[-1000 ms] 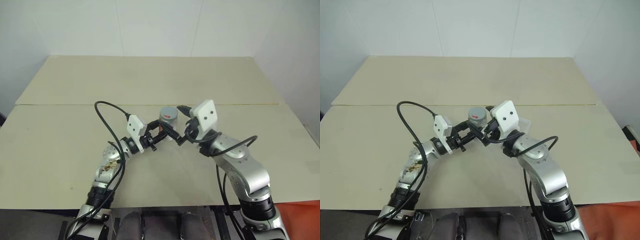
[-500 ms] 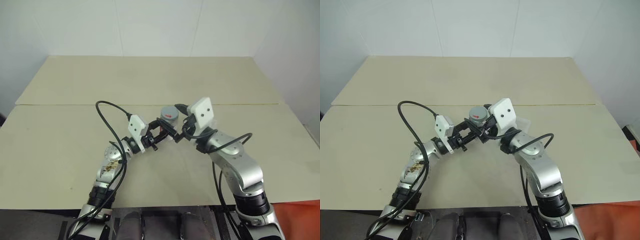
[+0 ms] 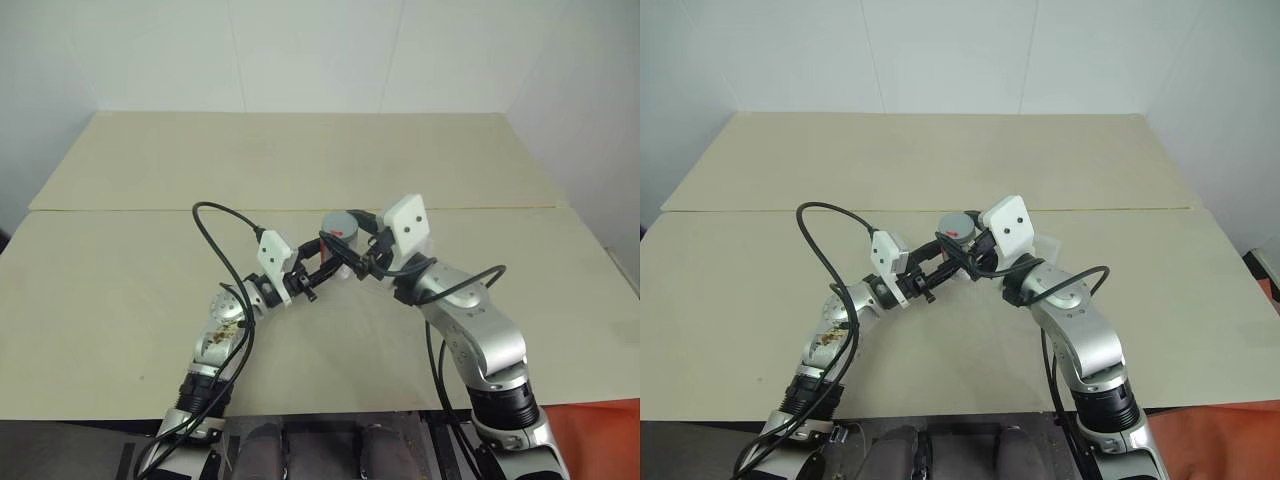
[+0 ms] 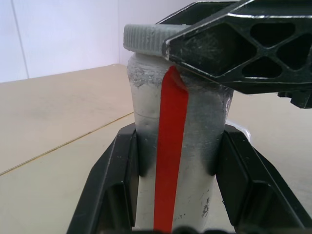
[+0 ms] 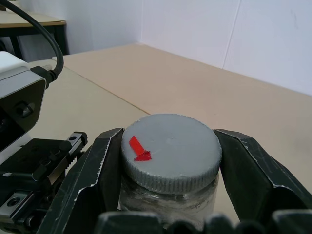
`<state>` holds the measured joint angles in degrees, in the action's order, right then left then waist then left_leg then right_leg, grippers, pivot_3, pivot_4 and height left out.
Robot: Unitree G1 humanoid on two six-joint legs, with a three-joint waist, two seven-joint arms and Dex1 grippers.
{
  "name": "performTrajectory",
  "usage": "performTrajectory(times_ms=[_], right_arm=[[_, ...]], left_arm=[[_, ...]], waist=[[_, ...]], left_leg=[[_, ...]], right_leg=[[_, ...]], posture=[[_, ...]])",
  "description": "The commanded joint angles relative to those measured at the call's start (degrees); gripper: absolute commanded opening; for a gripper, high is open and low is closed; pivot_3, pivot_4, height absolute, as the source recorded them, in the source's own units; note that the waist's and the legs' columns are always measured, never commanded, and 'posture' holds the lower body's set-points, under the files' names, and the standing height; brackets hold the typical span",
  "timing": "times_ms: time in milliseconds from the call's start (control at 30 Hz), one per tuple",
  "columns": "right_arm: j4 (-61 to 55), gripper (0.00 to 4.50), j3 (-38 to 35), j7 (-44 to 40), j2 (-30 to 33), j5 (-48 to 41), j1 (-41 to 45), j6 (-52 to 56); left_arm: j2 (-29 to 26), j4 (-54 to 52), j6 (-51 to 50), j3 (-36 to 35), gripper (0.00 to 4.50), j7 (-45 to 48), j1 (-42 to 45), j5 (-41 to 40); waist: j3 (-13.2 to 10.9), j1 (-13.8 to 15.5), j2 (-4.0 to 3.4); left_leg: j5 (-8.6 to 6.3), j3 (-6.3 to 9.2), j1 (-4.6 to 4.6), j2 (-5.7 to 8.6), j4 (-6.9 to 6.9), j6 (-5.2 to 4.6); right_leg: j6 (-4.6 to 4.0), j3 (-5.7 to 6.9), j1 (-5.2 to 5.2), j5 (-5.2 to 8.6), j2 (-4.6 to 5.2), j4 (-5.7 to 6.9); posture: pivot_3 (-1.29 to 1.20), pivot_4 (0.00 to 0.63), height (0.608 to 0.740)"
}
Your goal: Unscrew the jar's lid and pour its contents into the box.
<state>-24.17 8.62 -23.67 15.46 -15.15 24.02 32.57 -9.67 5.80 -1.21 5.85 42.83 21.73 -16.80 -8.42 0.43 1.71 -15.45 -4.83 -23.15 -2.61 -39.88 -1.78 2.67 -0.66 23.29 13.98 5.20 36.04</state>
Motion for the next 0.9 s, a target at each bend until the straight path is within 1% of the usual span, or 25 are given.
performTrajectory(times_ms=[33,133,300,433,500,767,900], right_arm=[[-1.53,2.81,-0.32,-1.93,0.68,-0.59,0.63,-2.21],[-1.71,2.81,-1.32,-5.29,2.23,-2.46,0.18,-2.46],[-1.52,2.81,-4.31,-17.90,9.64,-8.82,-1.25,-4.70],[-0.05,2.81,-5.61,-24.91,13.17,-12.43,-1.26,-6.41],[1.86,2.81,-6.44,-28.68,14.57,-14.76,-0.62,-6.49],[11.84,2.81,-7.41,-43.83,17.44,-19.31,3.60,-10.10],[16.90,2.81,-7.88,-49.92,16.70,-21.16,6.51,-11.26]], left_arm=[[-0.03,-1.76,0.43,0.72,1.86,1.34,0.05,-0.63],[-0.86,-2.99,-0.92,0.85,1.86,3.32,-0.53,-2.19],[-2.18,-6.05,-4.06,1.14,1.86,9.44,-1.73,-7.78],[-3.95,-8.37,-7.37,2.24,1.86,13.12,-2.25,-9.83],[-4.55,-8.70,-7.49,2.69,1.86,14.43,-2.22,-9.90],[-5.29,-7.69,-6.56,3.88,1.86,18.42,-0.95,-8.91],[-4.53,-7.04,-5.75,4.09,1.86,18.69,-0.27,-8.36]], waist=[[0.00,0.00,0.00],[0.00,-0.04,0.00],[-0.01,0.09,0.00],[0.00,0.00,-0.01],[0.00,-0.13,-0.01],[-0.01,-0.01,0.00],[-0.01,0.10,0.00]], left_leg=[[0.00,0.00,0.00,0.00,0.00,0.00],[0.00,0.01,0.00,0.00,0.00,0.00],[-0.01,0.02,-0.02,0.00,0.00,-0.02],[-0.01,0.06,0.02,-0.03,0.01,-0.02],[-0.01,0.06,0.08,-0.03,0.01,-0.02],[-0.01,0.05,0.06,-0.02,0.01,-0.02],[-0.01,0.05,0.06,-0.02,0.00,-0.02]], right_leg=[[0.00,0.00,0.00,0.00,0.00,0.00],[0.00,0.00,0.00,0.00,0.00,-0.01],[0.00,0.01,-0.01,0.00,0.02,-0.05],[0.00,0.00,-0.01,0.00,-0.02,-0.01],[0.00,-0.03,-0.05,0.00,-0.02,-0.01],[0.00,-0.03,-0.05,0.00,-0.01,-0.03],[0.00,-0.03,-0.04,0.00,-0.01,-0.03]], posture=[[0.00,0.150,0.740],[0.00,0.150,0.740],[0.00,0.150,0.740],[0.00,0.150,0.740],[0.00,0.150,0.740],[0.00,0.150,0.740],[0.00,0.150,0.740]])
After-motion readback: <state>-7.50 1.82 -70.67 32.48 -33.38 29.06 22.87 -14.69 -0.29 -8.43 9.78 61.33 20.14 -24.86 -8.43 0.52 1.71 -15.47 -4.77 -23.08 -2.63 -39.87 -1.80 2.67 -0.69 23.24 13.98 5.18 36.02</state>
